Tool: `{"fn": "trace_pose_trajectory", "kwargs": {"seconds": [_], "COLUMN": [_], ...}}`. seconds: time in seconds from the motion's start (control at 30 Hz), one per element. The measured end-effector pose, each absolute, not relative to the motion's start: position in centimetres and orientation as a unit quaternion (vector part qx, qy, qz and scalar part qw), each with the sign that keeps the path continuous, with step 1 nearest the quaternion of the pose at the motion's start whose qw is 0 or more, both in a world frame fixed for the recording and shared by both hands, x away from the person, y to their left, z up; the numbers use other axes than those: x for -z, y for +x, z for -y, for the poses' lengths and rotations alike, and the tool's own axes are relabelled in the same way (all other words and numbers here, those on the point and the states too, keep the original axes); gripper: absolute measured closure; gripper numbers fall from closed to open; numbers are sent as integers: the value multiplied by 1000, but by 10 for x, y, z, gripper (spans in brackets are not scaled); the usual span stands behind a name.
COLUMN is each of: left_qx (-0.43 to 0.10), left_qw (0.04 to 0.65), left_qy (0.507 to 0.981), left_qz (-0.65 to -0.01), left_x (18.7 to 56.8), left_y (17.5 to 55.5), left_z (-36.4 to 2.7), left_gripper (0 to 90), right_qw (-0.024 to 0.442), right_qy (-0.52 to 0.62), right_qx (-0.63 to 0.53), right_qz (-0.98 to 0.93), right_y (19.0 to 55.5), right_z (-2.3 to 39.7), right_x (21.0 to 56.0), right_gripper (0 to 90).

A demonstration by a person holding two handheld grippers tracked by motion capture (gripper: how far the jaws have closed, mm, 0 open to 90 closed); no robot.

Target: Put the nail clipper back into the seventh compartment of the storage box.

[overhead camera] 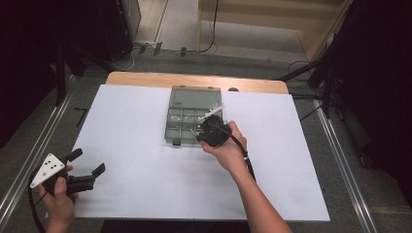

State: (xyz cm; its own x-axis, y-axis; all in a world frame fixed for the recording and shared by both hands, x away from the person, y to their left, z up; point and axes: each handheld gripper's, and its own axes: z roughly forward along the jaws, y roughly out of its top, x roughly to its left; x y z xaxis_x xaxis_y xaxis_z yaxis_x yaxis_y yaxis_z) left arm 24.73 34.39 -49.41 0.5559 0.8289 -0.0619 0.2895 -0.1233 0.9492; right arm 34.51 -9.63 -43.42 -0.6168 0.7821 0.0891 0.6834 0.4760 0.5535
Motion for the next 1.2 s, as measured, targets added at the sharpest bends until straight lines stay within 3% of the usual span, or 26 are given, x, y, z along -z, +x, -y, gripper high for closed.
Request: {"fn": "trace_pose_trajectory", "kwargs": {"seconds": [0.77, 0.87, 0.9, 1.0, 1.03, 1.13, 1.2], "left_qx": [-254, -254, -254, -254, -254, -254, -255], "left_qw": [530, 530, 530, 529, 529, 530, 529], "left_qy": [705, 704, 704, 705, 705, 705, 705], "left_qz": [-397, -398, -398, -398, -398, -397, -397], "left_x": [494, 494, 494, 494, 494, 494, 494], "left_y": [247, 247, 247, 247, 247, 247, 247], "left_z": [-344, -345, -345, -344, -344, -344, -344], "left_gripper": [0, 0, 0, 0, 0, 0, 0], "right_qw": [106, 117, 116, 120, 120, 125, 114], "right_qy": [463, 465, 466, 473, 473, 473, 465], "right_qx": [-279, -297, -312, -331, -331, -349, -375], "right_qz": [-834, -826, -820, -808, -808, -799, -794], "right_y": [363, 364, 363, 360, 360, 355, 352], "right_z": [106, 108, 110, 112, 112, 117, 122], "right_x": [448, 447, 445, 443, 443, 443, 444], "right_gripper": [801, 601, 436, 113, 113, 0, 0]}}
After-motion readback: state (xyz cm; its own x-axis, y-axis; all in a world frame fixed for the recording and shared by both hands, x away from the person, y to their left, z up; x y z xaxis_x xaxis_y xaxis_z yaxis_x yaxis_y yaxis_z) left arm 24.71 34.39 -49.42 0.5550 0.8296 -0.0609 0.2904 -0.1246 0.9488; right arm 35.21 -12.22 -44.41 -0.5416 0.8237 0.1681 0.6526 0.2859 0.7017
